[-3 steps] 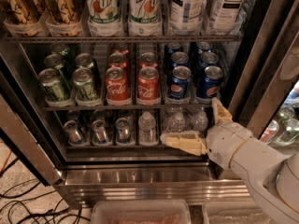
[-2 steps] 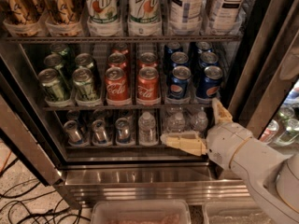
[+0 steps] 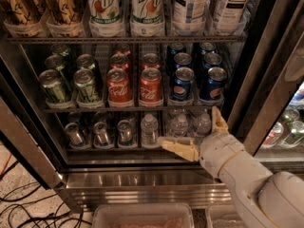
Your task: Pick pepsi can from middle shelf of fridge
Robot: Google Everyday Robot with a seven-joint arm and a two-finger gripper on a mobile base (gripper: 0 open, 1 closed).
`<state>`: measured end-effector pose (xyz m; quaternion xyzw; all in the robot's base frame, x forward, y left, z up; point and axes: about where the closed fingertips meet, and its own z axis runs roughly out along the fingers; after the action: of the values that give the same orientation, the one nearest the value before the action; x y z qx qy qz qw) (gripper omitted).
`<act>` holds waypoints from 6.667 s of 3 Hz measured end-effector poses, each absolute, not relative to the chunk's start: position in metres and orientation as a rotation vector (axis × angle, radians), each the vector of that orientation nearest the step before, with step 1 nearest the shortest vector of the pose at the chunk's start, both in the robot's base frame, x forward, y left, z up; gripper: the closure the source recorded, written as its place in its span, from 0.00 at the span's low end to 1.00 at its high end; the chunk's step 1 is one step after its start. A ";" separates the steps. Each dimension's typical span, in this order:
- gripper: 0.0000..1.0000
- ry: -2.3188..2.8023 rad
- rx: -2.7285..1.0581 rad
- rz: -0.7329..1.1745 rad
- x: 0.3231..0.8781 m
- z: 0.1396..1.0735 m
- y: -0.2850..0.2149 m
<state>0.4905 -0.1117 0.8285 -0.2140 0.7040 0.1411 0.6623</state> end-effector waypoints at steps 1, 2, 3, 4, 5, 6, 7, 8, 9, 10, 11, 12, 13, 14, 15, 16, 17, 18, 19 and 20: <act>0.00 1.534 -0.450 0.335 0.494 0.818 -0.105; 0.00 1.488 -0.407 0.388 0.493 0.809 -0.102; 0.00 1.458 -0.360 0.399 0.490 0.804 -0.103; 0.00 1.457 -0.358 0.400 0.490 0.804 -0.103; 0.00 1.478 -0.373 0.342 0.491 0.806 -0.108; 0.00 1.509 -0.400 0.268 0.499 0.811 -0.120; 0.00 1.499 -0.367 0.284 0.514 0.812 -0.132; 0.00 1.499 -0.367 0.284 0.514 0.812 -0.132; 0.19 1.499 -0.367 0.284 0.514 0.812 -0.132; 0.42 1.499 -0.367 0.284 0.514 0.812 -0.132; 0.37 1.499 -0.367 0.284 0.514 0.812 -0.132; 0.16 1.492 -0.384 0.290 0.516 0.813 -0.128; 0.10 1.486 -0.396 0.293 0.518 0.814 -0.125; 0.14 1.468 -0.411 0.289 0.523 0.818 -0.122; 0.14 1.444 -0.421 0.288 0.533 0.824 -0.119; 0.14 1.426 -0.438 0.284 0.547 0.828 -0.115; 0.15 1.416 -0.444 0.274 0.561 0.830 -0.114; 0.20 1.412 -0.435 0.253 0.592 0.829 -0.117; 0.22 1.392 -0.429 0.229 0.618 0.836 -0.121; 0.23 1.392 -0.431 0.235 0.625 0.836 -0.118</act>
Offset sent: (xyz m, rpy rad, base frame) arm 0.0013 0.0127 -0.0316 0.2003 -0.1113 0.0127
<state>0.6247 -0.1178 0.8361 -0.1966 0.6347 0.1072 0.7396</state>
